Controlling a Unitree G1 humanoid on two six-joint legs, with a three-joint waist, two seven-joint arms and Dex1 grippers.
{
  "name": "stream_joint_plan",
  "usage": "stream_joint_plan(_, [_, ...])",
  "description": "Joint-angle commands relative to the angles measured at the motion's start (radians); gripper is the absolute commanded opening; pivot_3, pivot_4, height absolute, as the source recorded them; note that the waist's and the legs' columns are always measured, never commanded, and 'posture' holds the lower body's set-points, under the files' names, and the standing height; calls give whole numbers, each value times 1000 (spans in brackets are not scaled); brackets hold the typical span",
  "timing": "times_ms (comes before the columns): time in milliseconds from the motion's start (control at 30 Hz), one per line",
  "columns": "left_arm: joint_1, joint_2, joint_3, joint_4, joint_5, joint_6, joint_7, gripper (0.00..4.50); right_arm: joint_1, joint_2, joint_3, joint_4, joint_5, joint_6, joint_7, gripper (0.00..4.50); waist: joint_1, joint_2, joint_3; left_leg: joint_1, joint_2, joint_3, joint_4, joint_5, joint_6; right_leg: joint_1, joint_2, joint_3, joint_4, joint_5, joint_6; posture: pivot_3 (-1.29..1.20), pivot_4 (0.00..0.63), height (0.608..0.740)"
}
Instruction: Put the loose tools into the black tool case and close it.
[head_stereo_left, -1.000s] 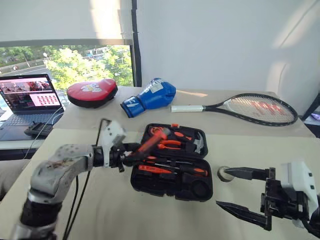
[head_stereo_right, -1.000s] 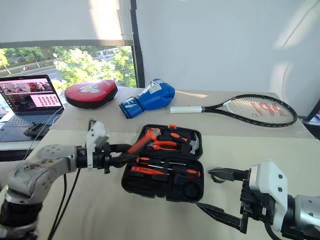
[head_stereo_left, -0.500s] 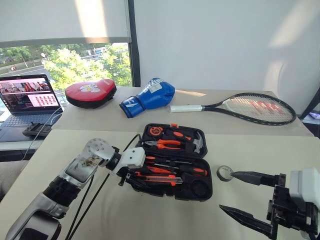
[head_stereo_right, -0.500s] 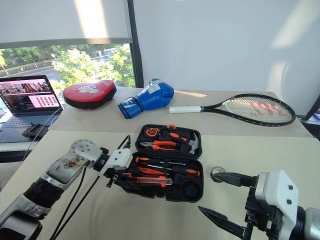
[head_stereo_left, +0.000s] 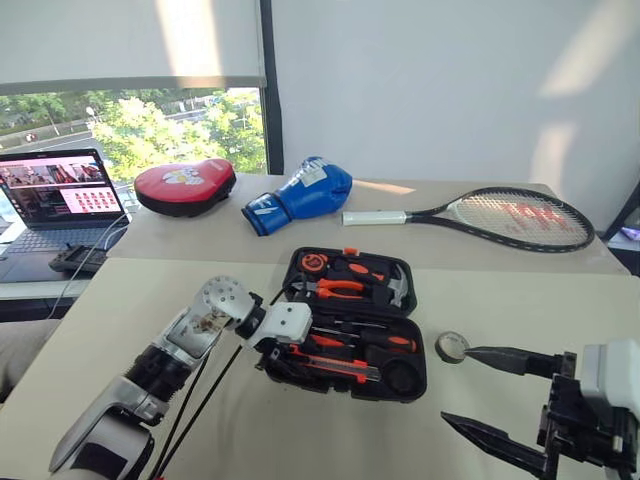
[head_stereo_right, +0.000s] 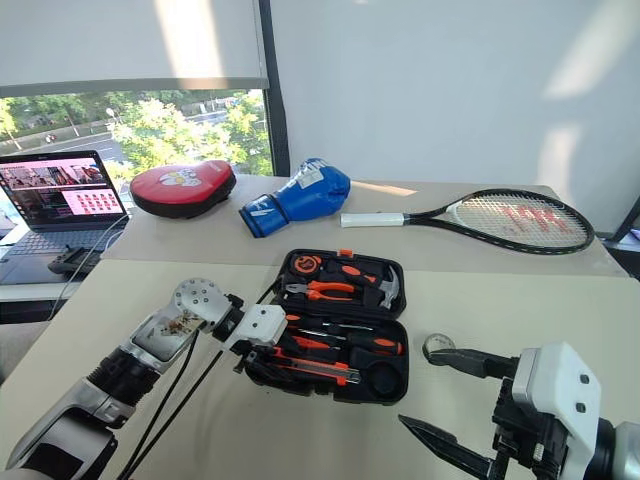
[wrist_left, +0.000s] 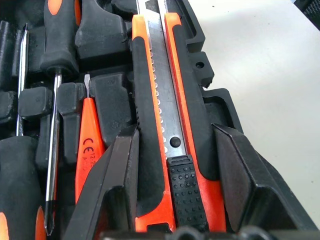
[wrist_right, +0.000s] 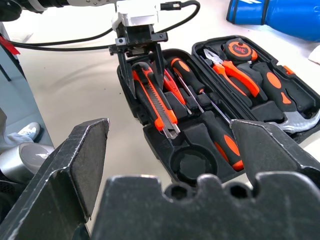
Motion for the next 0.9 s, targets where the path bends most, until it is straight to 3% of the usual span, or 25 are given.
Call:
stream_joint_plan(33, [7,6,-11,7,44,39,27,1710,16,4,-53,-6,4,-19,29,4500,-1,0,0,1,0,0,0,0,0,1,0,0,0,0,0,0,150,740])
stream_joint_plan(533, [39,55,-12,-55,51,98,33,1710,-107,-101,-74,236,-40,-18,279,4500,-5,1,0,3,1,-1,0,0,0,3,-1,0,0,-1,1,0,150,740])
stream_joint_plan(567, [35,51,-5,-47,47,97,39,2720,-123,-112,-66,251,-44,-17,292,4500,-5,1,0,3,1,-1,0,0,0,3,-1,0,0,-1,1,0,150,740])
stream_joint_plan(600, [32,49,1,-43,45,94,43,2898,-135,-117,-60,260,-46,-14,301,4500,-6,1,0,3,1,-1,0,0,0,3,-1,0,0,-1,1,0,150,740])
stream_joint_plan(733, [29,48,109,-85,-82,156,38,4328,-158,-119,-48,266,-51,-3,324,4500,-7,1,0,2,1,-1,-1,0,0,2,-2,0,-1,-1,1,0,150,740])
stream_joint_plan(867, [46,56,227,-154,-242,333,48,4328,-159,-94,-48,244,-49,1,309,4500,-7,0,0,-5,1,-1,0,1,-1,-5,-2,0,1,-1,1,0,150,740])
stream_joint_plan(900, [51,54,243,-165,-267,373,58,3889,-157,-89,-46,238,-49,1,306,4500,-5,0,0,-5,1,-1,0,1,-3,-5,-1,-1,1,-1,1,0,150,740])
